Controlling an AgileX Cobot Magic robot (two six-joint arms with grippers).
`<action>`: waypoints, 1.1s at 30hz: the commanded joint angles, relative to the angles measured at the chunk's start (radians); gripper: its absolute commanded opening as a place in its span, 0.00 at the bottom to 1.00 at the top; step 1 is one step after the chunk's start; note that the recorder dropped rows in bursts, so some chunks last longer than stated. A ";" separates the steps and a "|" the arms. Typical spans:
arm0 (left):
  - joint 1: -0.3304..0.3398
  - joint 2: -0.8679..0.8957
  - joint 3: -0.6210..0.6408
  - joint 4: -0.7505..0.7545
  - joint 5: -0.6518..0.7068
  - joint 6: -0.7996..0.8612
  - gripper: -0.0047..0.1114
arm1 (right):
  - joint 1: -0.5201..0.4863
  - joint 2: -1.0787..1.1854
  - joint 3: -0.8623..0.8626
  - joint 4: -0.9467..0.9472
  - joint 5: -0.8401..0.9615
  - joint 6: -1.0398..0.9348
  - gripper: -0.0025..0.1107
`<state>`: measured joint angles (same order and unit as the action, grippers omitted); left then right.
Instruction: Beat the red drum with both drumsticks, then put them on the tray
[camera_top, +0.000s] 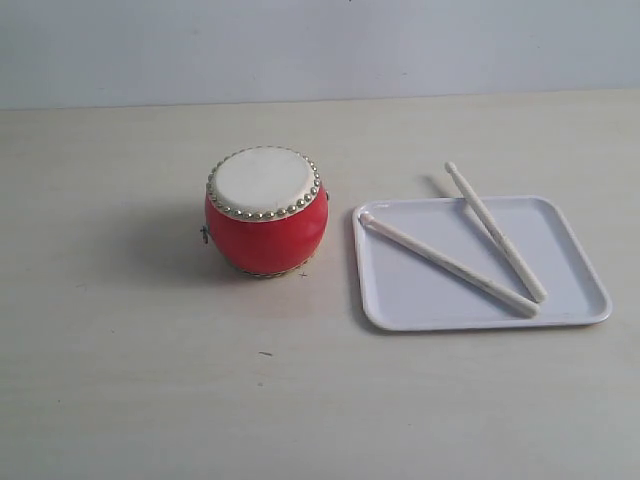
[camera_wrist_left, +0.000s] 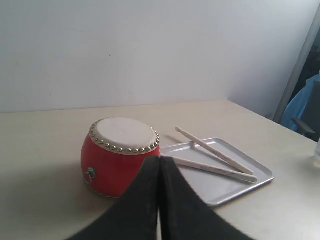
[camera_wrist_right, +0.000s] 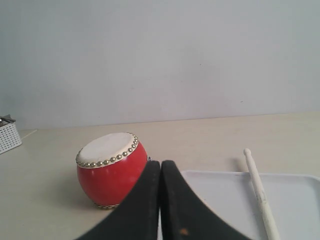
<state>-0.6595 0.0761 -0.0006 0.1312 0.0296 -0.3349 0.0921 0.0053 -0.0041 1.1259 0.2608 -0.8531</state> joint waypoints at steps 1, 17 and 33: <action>0.000 -0.003 0.001 -0.040 0.045 0.084 0.04 | 0.004 -0.005 0.004 -0.002 0.004 -0.010 0.02; 0.000 -0.003 0.001 -0.300 0.088 0.397 0.04 | 0.004 -0.005 0.004 -0.002 0.004 -0.010 0.02; 0.000 -0.003 0.001 -0.291 0.094 0.359 0.04 | 0.004 -0.005 0.004 -0.002 0.004 -0.010 0.02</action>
<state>-0.6595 0.0761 -0.0006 -0.1505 0.1228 0.0341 0.0921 0.0053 -0.0041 1.1259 0.2608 -0.8531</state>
